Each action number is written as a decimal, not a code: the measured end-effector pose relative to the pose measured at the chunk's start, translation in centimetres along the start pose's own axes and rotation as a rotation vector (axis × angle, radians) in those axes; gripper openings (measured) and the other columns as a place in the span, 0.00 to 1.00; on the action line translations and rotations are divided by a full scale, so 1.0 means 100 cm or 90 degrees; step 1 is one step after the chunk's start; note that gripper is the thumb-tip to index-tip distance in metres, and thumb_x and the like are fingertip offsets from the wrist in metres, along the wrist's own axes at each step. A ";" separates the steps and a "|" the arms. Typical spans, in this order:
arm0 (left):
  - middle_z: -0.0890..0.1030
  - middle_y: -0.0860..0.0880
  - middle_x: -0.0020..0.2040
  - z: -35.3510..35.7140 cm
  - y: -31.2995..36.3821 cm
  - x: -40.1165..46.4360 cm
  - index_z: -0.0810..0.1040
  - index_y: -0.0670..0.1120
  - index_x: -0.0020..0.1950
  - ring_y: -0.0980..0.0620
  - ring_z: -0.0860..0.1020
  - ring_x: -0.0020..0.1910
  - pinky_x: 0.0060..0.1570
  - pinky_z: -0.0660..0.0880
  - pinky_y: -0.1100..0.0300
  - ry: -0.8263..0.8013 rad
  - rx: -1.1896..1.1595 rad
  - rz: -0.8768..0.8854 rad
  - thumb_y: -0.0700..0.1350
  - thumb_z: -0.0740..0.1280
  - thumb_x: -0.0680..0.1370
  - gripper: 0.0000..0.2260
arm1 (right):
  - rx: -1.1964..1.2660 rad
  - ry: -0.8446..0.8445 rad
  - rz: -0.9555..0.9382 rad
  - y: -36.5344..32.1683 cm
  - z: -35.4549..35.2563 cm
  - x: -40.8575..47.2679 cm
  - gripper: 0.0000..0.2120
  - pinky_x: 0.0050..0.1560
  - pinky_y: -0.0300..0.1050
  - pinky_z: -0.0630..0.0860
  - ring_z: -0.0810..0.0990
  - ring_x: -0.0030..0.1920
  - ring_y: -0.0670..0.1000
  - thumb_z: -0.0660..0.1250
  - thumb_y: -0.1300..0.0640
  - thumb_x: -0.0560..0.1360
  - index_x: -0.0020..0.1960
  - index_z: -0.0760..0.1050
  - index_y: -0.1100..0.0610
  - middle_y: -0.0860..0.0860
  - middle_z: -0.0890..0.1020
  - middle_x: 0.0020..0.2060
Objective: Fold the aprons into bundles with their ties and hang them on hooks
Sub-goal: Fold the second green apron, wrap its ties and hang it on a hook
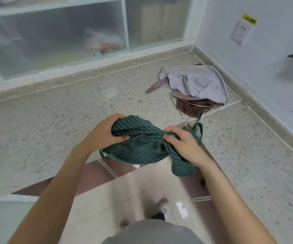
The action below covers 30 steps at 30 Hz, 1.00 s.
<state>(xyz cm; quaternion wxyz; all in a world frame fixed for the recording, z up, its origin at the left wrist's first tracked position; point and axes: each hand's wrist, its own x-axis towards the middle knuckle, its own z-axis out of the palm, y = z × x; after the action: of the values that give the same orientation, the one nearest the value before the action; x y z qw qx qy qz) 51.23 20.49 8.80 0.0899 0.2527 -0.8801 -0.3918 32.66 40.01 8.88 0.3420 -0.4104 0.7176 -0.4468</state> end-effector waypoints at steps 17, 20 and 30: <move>0.80 0.59 0.51 -0.072 -0.084 -0.201 0.75 0.58 0.55 0.65 0.79 0.46 0.44 0.74 0.67 0.045 -0.173 -0.127 0.50 0.67 0.75 0.09 | 0.044 -0.129 0.031 -0.059 0.181 -0.064 0.15 0.59 0.49 0.75 0.80 0.50 0.48 0.70 0.65 0.71 0.56 0.74 0.55 0.49 0.81 0.51; 0.79 0.62 0.50 -0.082 -0.091 -0.214 0.73 0.62 0.51 0.67 0.78 0.46 0.45 0.73 0.67 0.082 -0.142 -0.118 0.46 0.68 0.75 0.11 | 0.005 -0.119 0.010 -0.065 0.197 -0.060 0.13 0.56 0.45 0.75 0.80 0.51 0.50 0.74 0.57 0.70 0.51 0.74 0.52 0.49 0.81 0.52; 0.81 0.52 0.45 -0.100 -0.140 -0.232 0.74 0.52 0.57 0.49 0.80 0.45 0.41 0.74 0.55 0.117 0.146 -0.137 0.47 0.70 0.74 0.13 | -0.206 0.088 -0.122 -0.082 0.202 -0.037 0.06 0.37 0.34 0.65 0.73 0.37 0.49 0.59 0.61 0.79 0.46 0.72 0.53 0.49 0.77 0.37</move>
<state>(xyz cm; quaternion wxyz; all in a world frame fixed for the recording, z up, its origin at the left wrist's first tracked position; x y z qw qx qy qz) 79.87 18.12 6.18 0.0983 0.3886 -0.8749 -0.2717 53.86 33.84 9.48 0.1773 -0.4945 0.7597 -0.3832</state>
